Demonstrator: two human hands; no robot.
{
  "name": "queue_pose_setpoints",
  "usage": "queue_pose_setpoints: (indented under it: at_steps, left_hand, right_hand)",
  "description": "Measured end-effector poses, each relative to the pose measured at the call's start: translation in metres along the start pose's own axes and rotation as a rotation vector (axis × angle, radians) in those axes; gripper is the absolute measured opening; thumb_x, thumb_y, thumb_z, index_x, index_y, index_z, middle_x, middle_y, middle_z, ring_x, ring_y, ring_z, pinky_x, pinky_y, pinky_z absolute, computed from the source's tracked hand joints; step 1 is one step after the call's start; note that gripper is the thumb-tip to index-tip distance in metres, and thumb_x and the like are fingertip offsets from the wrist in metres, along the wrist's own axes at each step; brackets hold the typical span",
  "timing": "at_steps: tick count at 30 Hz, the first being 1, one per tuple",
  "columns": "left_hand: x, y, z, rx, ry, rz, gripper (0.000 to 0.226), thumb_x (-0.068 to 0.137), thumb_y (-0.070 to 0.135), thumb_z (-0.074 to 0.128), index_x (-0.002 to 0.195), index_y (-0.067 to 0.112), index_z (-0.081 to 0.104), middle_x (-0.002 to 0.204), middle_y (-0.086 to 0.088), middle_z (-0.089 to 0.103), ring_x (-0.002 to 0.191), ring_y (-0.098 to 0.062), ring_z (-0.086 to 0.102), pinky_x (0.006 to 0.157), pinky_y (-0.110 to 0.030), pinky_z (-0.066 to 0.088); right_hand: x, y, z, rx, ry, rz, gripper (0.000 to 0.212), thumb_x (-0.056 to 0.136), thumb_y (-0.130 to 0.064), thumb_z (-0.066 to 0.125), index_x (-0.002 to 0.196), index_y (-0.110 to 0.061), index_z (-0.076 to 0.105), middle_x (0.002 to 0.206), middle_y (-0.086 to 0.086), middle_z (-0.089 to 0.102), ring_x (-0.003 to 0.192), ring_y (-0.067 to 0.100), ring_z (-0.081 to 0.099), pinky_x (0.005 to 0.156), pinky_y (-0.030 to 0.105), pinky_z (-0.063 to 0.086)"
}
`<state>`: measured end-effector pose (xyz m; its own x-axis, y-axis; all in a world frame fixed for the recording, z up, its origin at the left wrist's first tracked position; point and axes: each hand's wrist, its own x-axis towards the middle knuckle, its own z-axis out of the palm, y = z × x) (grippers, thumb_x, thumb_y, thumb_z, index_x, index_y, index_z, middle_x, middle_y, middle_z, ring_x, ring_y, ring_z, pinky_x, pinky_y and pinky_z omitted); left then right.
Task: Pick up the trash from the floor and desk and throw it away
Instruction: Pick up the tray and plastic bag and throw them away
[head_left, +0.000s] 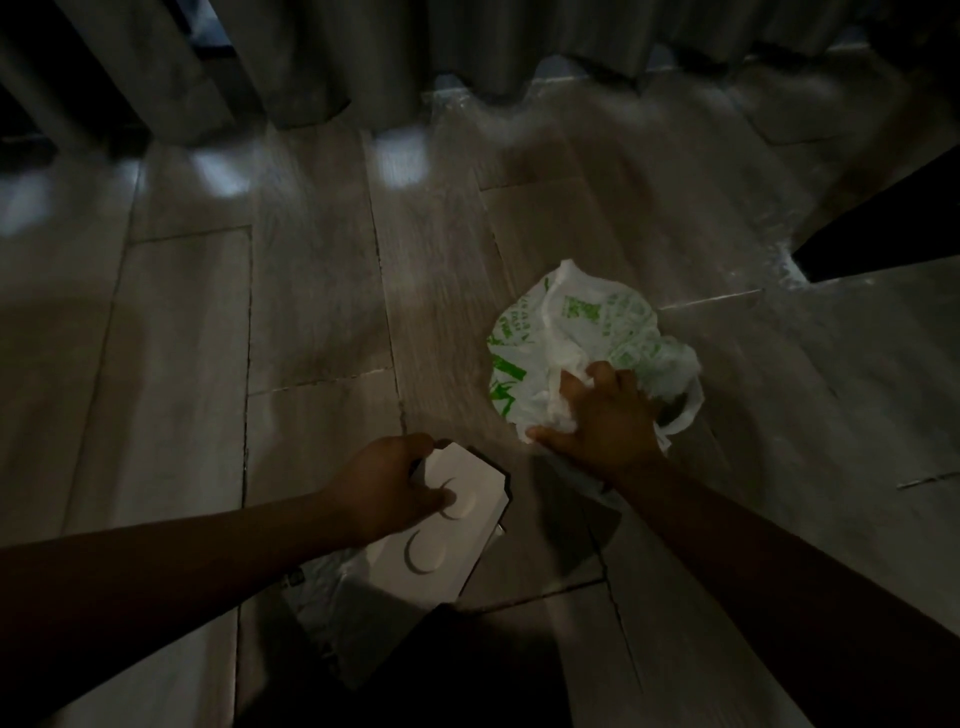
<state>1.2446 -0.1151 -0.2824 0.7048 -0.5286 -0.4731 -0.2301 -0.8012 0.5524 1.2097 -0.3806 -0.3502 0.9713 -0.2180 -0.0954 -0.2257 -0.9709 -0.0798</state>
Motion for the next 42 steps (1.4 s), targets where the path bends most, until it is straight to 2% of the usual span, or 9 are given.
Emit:
queue_pose_setpoints:
  at_steps: [5,10,14,17,19,22,26,35,42]
  left_hand:
    - [-0.002,0.004,-0.002,0.003,-0.005,0.002,0.036,0.083,0.033,0.069,0.116,0.021,0.059,0.111,0.007,0.062,0.087,-0.001,0.053,0.061,-0.001,0.037]
    - [-0.009,0.012,-0.007,0.019,0.016,0.013,0.036,0.082,0.031,0.071,0.114,0.019,0.061,0.112,0.002,0.066,0.096,-0.011,0.062,0.079,-0.025,0.053]
    - [-0.017,0.016,-0.013,0.026,0.058,0.031,0.032,0.082,0.032,0.071,0.109,0.021,0.061,0.102,0.008,0.062,0.088,-0.006,0.056,0.068,-0.014,0.043]
    - [-0.024,0.019,-0.019,-0.011,0.079,0.031,0.03,0.082,0.032,0.071,0.108,0.022,0.06,0.096,0.012,0.057,0.082,-0.001,0.053,0.062,-0.008,0.038]
    - [-0.029,0.022,-0.025,-0.054,0.087,0.045,0.029,0.083,0.031,0.07,0.108,0.021,0.06,0.095,0.012,0.056,0.081,0.001,0.053,0.064,-0.009,0.039]
    - [-0.037,0.029,-0.039,-0.119,0.13,0.069,0.019,0.083,0.028,0.071,0.096,0.027,0.058,0.091,0.015,0.057,0.078,0.006,0.052,0.062,-0.007,0.039]
    - [-0.041,0.048,-0.068,-0.225,0.219,0.078,0.022,0.082,0.029,0.071,0.094,0.032,0.054,0.087,0.023,0.055,0.08,0.007,0.055,0.059,-0.008,0.039]
    - [-0.027,0.101,-0.168,-0.526,0.434,0.008,0.026,0.076,0.017,0.077,0.097,0.015,0.062,0.09,-0.001,0.069,0.081,-0.018,0.067,0.069,-0.036,0.056]
    - [-0.106,0.195,-0.313,-0.51,0.507,0.019,0.018,0.08,0.017,0.074,0.091,0.02,0.059,0.088,0.004,0.068,0.079,-0.009,0.065,0.063,-0.021,0.05]
  right_hand:
    - [-0.002,-0.006,0.001,0.105,-0.052,0.027,0.073,0.076,-0.068,0.057,0.132,-0.022,0.046,0.129,0.013,0.042,0.114,0.036,0.043,0.094,0.039,0.04]
    - [-0.015,-0.009,-0.006,0.199,-0.007,0.009,0.06,0.079,-0.061,0.06,0.119,-0.016,0.055,0.117,0.012,0.05,0.105,0.033,0.051,0.091,0.036,0.041]
    - [-0.028,-0.015,-0.021,0.157,-0.047,-0.028,0.056,0.084,-0.066,0.043,0.12,-0.025,0.053,0.121,0.002,0.05,0.109,0.02,0.047,0.093,0.03,0.039]
    - [-0.037,-0.017,-0.043,0.255,0.079,0.0,0.051,0.084,-0.062,0.047,0.116,-0.023,0.057,0.115,0.005,0.053,0.104,0.021,0.049,0.09,0.032,0.042]
    - [-0.047,-0.021,-0.066,0.294,0.093,-0.026,0.053,0.086,-0.061,0.033,0.12,-0.028,0.059,0.12,0.001,0.054,0.11,0.02,0.047,0.093,0.033,0.041]
    - [-0.057,-0.016,-0.093,0.386,0.207,-0.02,0.042,0.082,-0.053,0.061,0.113,-0.025,0.063,0.113,0.006,0.058,0.101,0.024,0.054,0.085,0.038,0.049]
    - [-0.057,-0.013,-0.126,0.442,0.25,0.052,0.054,0.077,-0.062,0.054,0.115,-0.024,0.058,0.114,0.001,0.053,0.102,0.015,0.051,0.089,0.031,0.045]
    - [-0.006,-0.014,-0.241,0.556,0.32,0.07,0.041,0.078,-0.058,0.061,0.105,-0.027,0.062,0.102,-0.005,0.055,0.089,0.011,0.055,0.078,0.027,0.048]
    - [-0.001,-0.04,-0.42,0.461,0.336,0.007,0.039,0.074,-0.058,0.066,0.101,-0.032,0.055,0.105,0.002,0.055,0.092,0.017,0.056,0.079,0.034,0.053]
